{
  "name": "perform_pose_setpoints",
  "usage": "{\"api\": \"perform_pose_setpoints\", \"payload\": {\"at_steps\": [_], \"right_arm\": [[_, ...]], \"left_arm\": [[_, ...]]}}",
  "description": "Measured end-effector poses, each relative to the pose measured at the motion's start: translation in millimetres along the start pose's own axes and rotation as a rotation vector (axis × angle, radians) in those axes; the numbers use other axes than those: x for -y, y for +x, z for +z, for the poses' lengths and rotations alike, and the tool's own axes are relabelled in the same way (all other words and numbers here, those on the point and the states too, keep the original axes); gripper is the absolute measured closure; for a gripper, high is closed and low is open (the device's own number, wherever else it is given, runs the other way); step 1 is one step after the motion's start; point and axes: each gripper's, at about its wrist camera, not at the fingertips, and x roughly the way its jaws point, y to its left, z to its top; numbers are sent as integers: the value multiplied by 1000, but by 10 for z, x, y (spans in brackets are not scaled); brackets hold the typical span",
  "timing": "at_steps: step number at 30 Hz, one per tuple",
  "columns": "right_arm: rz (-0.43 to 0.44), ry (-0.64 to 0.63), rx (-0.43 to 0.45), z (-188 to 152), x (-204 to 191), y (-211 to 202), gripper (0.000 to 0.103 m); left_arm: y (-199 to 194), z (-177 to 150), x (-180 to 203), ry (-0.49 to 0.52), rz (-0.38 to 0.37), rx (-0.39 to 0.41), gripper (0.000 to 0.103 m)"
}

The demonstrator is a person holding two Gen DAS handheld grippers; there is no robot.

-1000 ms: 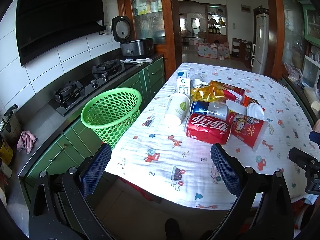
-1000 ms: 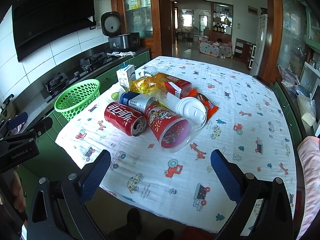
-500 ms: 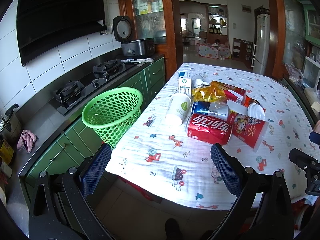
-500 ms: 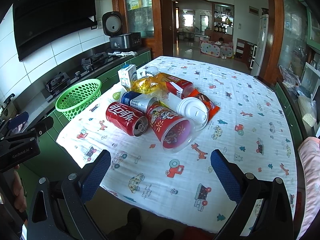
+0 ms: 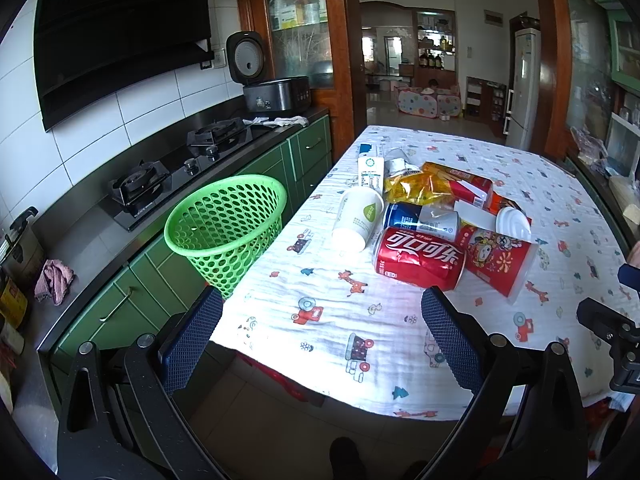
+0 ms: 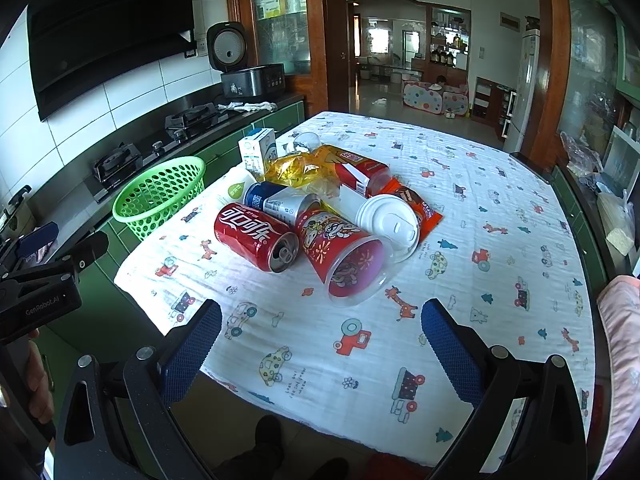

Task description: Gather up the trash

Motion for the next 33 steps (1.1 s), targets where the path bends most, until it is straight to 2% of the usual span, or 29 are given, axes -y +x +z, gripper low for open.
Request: {"api": "perform_pose_setpoints", "payload": {"at_steps": [11,33], "right_arm": [[10,-10,-10,5,-105,35,6],[21,-18,-24,91,-63,169,6]], "left_arm": [[3,-18,24,2,2,-2,5],[103,103,-98,-24,9,-11,5]]}}
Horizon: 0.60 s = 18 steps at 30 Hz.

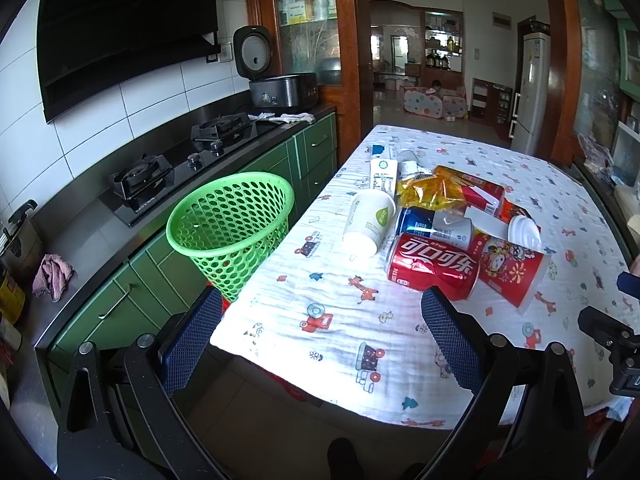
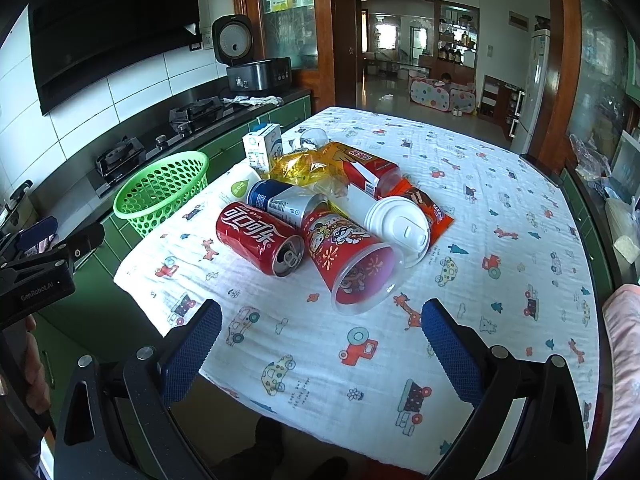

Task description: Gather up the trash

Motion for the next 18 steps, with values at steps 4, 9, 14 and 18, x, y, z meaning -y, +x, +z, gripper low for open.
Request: {"api": "perform_pose_setpoints", "payload": {"at_steps": [4,9,14,18], "right_arm": [[-2,-3,1,16,6,16,6],[-3,-9,-3,102,58,96,6],[5,-27,-18,165,111,214,7],[20,-48,-33,218,146,322,7]], "left_arm": [[36,32,-2,-3,-1,-4,5],[96,70,-9,-10,0,-16,5],[180,105,-22,-15,5,-30,5],[242,117,-28,-21,8,-40,5]]}}
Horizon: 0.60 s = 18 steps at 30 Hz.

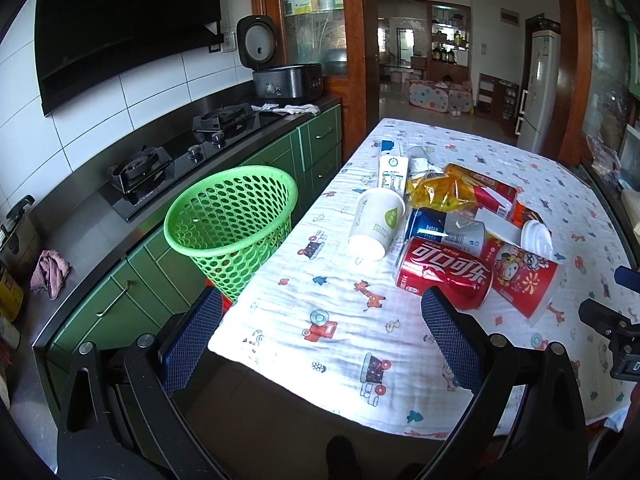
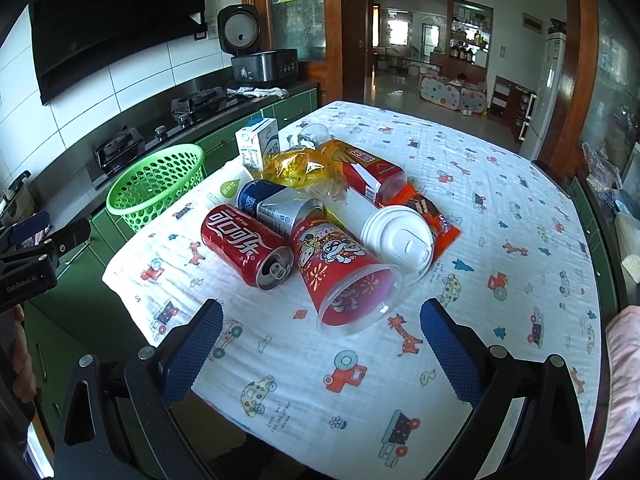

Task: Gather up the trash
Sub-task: 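Grasp the red Coca-Cola can with the left tool while the right tool grasps the red paper cup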

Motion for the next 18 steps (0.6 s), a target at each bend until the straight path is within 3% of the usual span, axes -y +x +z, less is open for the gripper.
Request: {"api": "perform_pose_setpoints", "payload": {"at_steps": [7,10,18], "right_arm": [[50,-29,-44,137,107,253,9],[55,-61,-76,201,117,399,18],[86,-146,-176,336,153,783,24]], "left_arm": [[146,37,-9,-3,-33,-25,6],[235,49,4,-5,-57,-45,6],[439,53,90,27,-94,-87,13]]}}
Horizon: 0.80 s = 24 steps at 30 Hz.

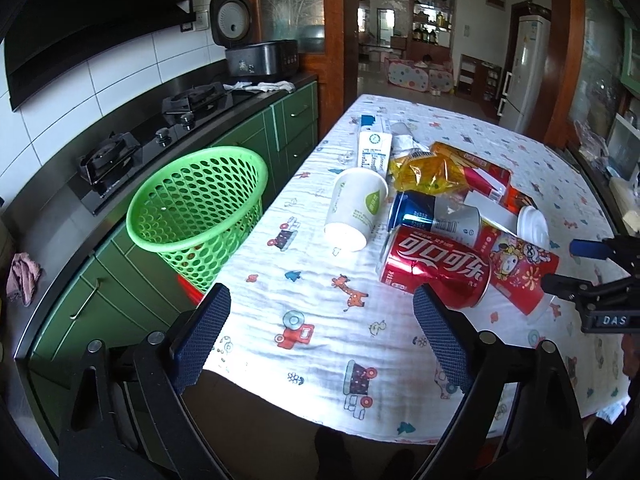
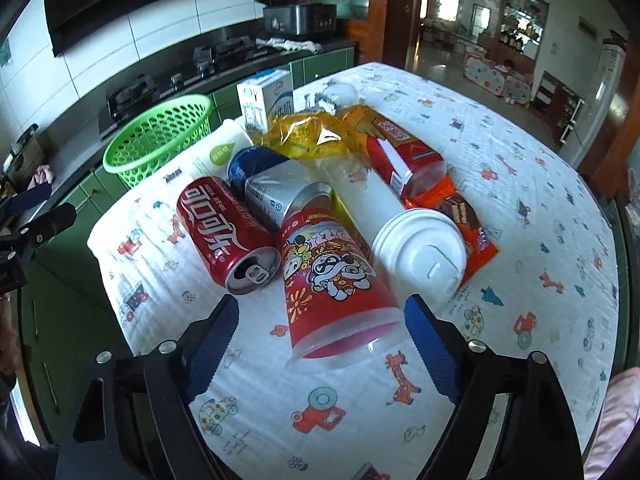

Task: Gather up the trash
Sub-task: 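Grasp the red Coca-Cola can with the left tool while the right tool grasps the red paper cup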

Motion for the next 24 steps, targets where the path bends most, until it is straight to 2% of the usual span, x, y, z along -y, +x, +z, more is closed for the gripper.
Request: {"api": "perform_pose_setpoints", "payload": {"at_steps": [7,11,15,19,21,24], "right_arm": [[-27,-114,-85,148,-57,288,25],[-39,-193,-138,202,-121,437,31],[-66,-247,-165,198,-137,524,38],[-33,-211,-179,176,-28,494,39],[-15,-192,-185,153,14,468,39],[13,-163,-196,92,82,418,40]], "left_arm": [[132,11,60,9,-63,-39,14],[195,38,130,10,-83,-52,14],[280,66,211,-5,-139,-78,16],[316,93,349,105,-149,-41,17],[332,99,427,201,-188,-22,17],[350,122,542,363,-293,-15,17]]}}
